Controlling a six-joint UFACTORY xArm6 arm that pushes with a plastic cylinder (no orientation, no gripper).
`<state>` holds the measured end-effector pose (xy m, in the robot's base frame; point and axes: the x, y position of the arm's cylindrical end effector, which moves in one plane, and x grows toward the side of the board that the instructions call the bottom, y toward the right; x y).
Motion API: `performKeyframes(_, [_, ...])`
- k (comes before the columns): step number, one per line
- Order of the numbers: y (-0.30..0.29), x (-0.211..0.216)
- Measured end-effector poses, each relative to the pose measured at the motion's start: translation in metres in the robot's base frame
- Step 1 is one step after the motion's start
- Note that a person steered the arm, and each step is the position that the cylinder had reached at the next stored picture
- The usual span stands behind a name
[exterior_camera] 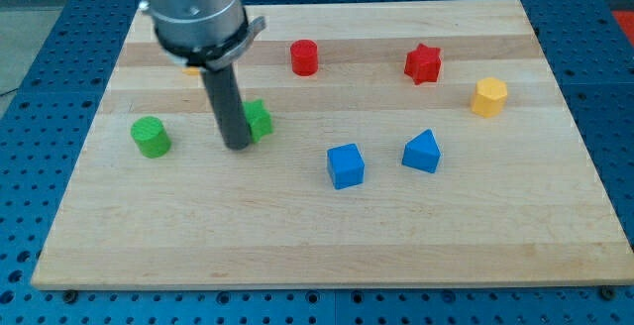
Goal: Place the green star to the left side of the red circle
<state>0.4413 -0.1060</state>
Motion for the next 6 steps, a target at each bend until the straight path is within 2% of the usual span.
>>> performKeyframes(1, [0.007, -0.041])
performKeyframes(2, [0.007, -0.057])
performKeyframes(3, [0.004, -0.027])
performKeyframes(4, [0.030, -0.023])
performKeyframes(5, [0.042, -0.041])
performKeyframes(6, [0.025, -0.074])
